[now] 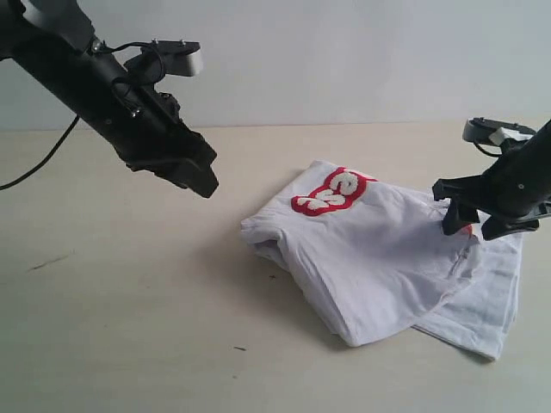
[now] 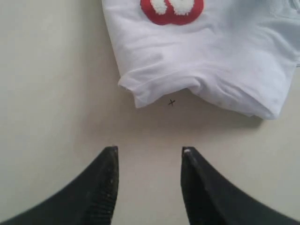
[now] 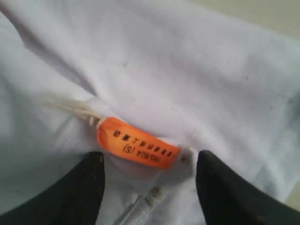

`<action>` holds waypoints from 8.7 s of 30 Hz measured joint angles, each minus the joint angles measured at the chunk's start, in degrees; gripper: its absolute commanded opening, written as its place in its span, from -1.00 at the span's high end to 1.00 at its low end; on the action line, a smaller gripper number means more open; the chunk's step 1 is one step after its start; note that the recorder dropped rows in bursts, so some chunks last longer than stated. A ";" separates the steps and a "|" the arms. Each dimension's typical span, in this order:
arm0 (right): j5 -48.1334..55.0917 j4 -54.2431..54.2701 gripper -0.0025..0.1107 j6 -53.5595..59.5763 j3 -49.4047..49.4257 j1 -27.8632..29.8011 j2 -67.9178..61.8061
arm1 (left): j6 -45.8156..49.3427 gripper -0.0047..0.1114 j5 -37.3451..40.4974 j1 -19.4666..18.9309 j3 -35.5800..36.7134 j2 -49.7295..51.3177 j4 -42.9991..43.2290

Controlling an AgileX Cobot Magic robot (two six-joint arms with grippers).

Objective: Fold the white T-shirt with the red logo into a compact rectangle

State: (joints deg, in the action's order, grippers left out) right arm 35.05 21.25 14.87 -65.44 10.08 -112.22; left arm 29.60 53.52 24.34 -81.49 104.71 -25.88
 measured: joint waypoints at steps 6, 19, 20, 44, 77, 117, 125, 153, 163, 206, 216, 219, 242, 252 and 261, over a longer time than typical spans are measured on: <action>0.13 -10.25 -0.05 -9.32 1.36 0.00 1.18 | 0.00 0.18 -0.10 0.00 0.00 0.00 0.00; -2.62 -1.67 -0.04 -0.53 3.11 0.10 -0.32 | 0.21 0.18 0.00 0.00 0.00 0.00 -1.21; -2.80 -1.67 -0.04 -0.53 3.11 0.10 -0.91 | 0.21 0.18 0.00 0.00 0.00 0.00 -1.21; 5.81 0.92 0.96 8.53 -10.67 -2.62 -4.70 | 0.21 0.18 -0.90 0.00 0.00 0.00 -1.21; 12.26 -17.77 0.96 -0.74 -15.21 -3.85 6.26 | 0.21 0.18 -1.70 0.00 0.00 0.00 -0.48; 34.87 -75.09 0.15 -30.71 -16.16 1.93 1.82 | 0.21 0.18 -3.14 0.00 0.00 0.00 -0.17; 17.30 -20.66 0.96 -5.52 -17.41 -1.33 -4.80 | 0.21 0.18 -3.14 0.00 0.00 0.00 -0.17; 18.82 -9.83 0.26 -0.31 -24.72 -29.70 -4.29 | 0.21 0.18 -2.70 -3.72 0.00 -2.91 0.48; 10.93 -1.79 -0.06 2.97 -6.13 -0.88 2.78 | 0.21 0.18 -2.37 -3.72 0.00 -2.91 -1.08; 0.17 1.22 0.07 8.75 -4.84 -3.38 -3.91 | 0.21 0.18 -1.87 -3.72 0.00 -2.91 -1.22; 1.68 10.07 0.07 17.47 -4.84 -4.69 -5.48 | 0.21 0.18 -1.87 -3.72 0.00 -2.91 -1.22; 1.07 7.05 0.07 14.83 -4.84 -4.94 -6.20 | 0.21 0.18 -1.87 -3.72 0.00 -2.91 -1.26; 6.61 5.27 0.96 17.30 -8.09 -8.01 -5.43 | 0.21 0.18 -2.49 -3.72 0.00 -2.91 -1.26; 17.61 -11.81 0.96 4.74 -16.58 -8.71 7.12 | 0.21 0.18 -2.97 -3.72 0.00 -2.91 -1.26; 18.51 -47.84 0.96 -16.98 -17.63 -8.71 8.85 | 0.21 0.18 -2.97 -3.72 0.00 -2.91 -1.26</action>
State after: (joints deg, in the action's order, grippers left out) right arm 53.56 -26.59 -2.11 -83.07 1.38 -103.37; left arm 29.81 50.55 20.62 -81.49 101.80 -27.14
